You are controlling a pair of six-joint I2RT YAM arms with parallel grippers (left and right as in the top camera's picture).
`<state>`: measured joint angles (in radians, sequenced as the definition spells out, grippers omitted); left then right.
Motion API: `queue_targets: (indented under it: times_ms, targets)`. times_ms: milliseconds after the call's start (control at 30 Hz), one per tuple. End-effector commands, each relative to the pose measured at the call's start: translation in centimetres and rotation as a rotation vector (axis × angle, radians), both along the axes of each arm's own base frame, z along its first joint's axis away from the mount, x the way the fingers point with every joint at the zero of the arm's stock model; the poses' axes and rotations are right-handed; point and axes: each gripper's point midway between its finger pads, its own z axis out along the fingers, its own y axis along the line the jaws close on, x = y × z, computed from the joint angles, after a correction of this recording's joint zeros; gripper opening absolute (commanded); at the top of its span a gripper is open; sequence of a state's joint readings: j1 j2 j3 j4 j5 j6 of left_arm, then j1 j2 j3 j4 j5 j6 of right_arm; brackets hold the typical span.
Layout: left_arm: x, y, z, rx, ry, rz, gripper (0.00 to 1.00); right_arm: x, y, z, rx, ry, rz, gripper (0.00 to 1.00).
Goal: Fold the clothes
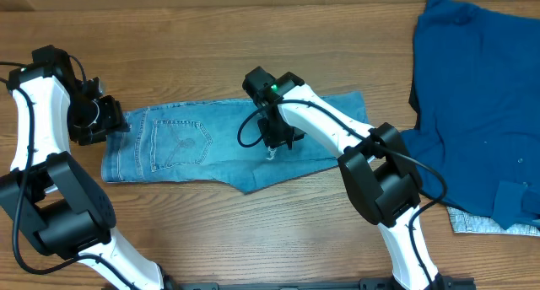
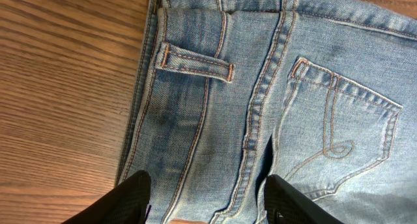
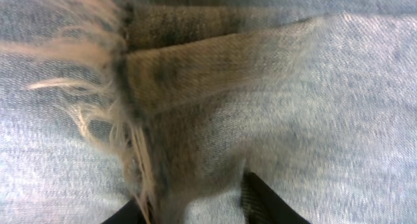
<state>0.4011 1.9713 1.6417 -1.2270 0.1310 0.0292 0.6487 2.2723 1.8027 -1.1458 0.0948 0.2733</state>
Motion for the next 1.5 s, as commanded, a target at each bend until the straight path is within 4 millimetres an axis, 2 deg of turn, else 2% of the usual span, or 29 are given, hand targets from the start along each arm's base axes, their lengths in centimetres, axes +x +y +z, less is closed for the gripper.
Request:
queue_targets:
  times_ms: [0,33,200,400,567,600,667,733,867,900,933,1033,1067,1100,1133,1167,1300,1367,1467]
  targets:
    - [0.5,0.0,1.1,-0.005,-0.038,0.014,0.6,1.5,0.8,3.2,0.022,-0.072,0.022,0.07]
    - [0.5,0.0,1.1,-0.005,-0.038,0.014,0.6,1.6,1.0,3.8,0.027,-0.079,0.023,0.04]
    - [0.5,0.0,1.1,-0.005,-0.038,0.014,0.6,1.9,1.7,5.8,0.042,-0.091,0.058,0.04]
    - [0.6,0.1,1.1,-0.004,-0.04,0.014,0.6,0.9,5.9,8.6,0.174,-0.093,0.185,0.04]
    - [0.6,0.1,1.1,-0.004,-0.041,0.014,0.6,-1.3,8.9,8.9,0.227,-0.072,0.252,0.04]
    - [0.6,0.1,1.1,-0.004,-0.04,0.014,0.6,-1.5,9.4,8.9,0.233,-0.078,0.262,0.09]
    - [0.6,0.1,1.1,-0.004,-0.04,0.014,0.6,-1.6,9.9,9.0,0.241,-0.086,0.272,0.44]
    - [0.6,0.1,1.1,-0.004,-0.039,0.014,0.6,-1.4,10.0,9.0,0.243,-0.093,0.271,0.55]
    - [0.5,0.0,1.1,-0.005,-0.038,0.014,0.6,0.4,8.2,9.3,0.2,-0.135,0.234,0.55]
    - [0.5,0.0,1.1,-0.006,-0.037,0.014,0.6,1.2,7.3,9.8,0.184,-0.158,0.214,0.55]
    - [0.5,0.0,1.1,-0.006,-0.036,0.014,0.6,1.8,6.4,10.4,0.172,-0.175,0.196,0.54]
    - [0.4,0.0,1.0,-0.005,-0.034,0.013,0.6,4.2,2.9,14.2,0.173,-0.246,0.106,0.55]
    - [0.4,0.1,1.0,-0.002,-0.031,0.012,0.61,4.8,1.2,15.4,0.174,-0.257,0.069,0.63]
    - [0.2,0.3,1.0,0.01,-0.023,0.012,0.61,5.2,-0.4,15.9,0.168,-0.256,0.039,0.75]
    - [0.0,0.7,0.9,0.032,-0.012,0.013,0.62,5.3,-2.4,16.1,0.15,-0.237,0.003,0.81]
    - [-0.2,1.1,0.9,0.056,0.001,0.015,0.62,5.3,-4.1,15.9,0.128,-0.21,-0.025,0.82]
    - [-0.8,2.5,0.9,0.138,0.034,0.047,0.65,5.3,-9.1,14.5,0.075,-0.129,-0.125,0.8]
    - [-0.9,2.9,0.7,0.16,0.044,0.046,0.66,5.3,-10.0,14.0,0.096,-0.097,-0.155,0.75]
    - [-0.9,2.8,-0.4,0.156,0.04,0.033,0.7,5.4,-10.1,13.9,0.123,-0.087,-0.167,0.74]
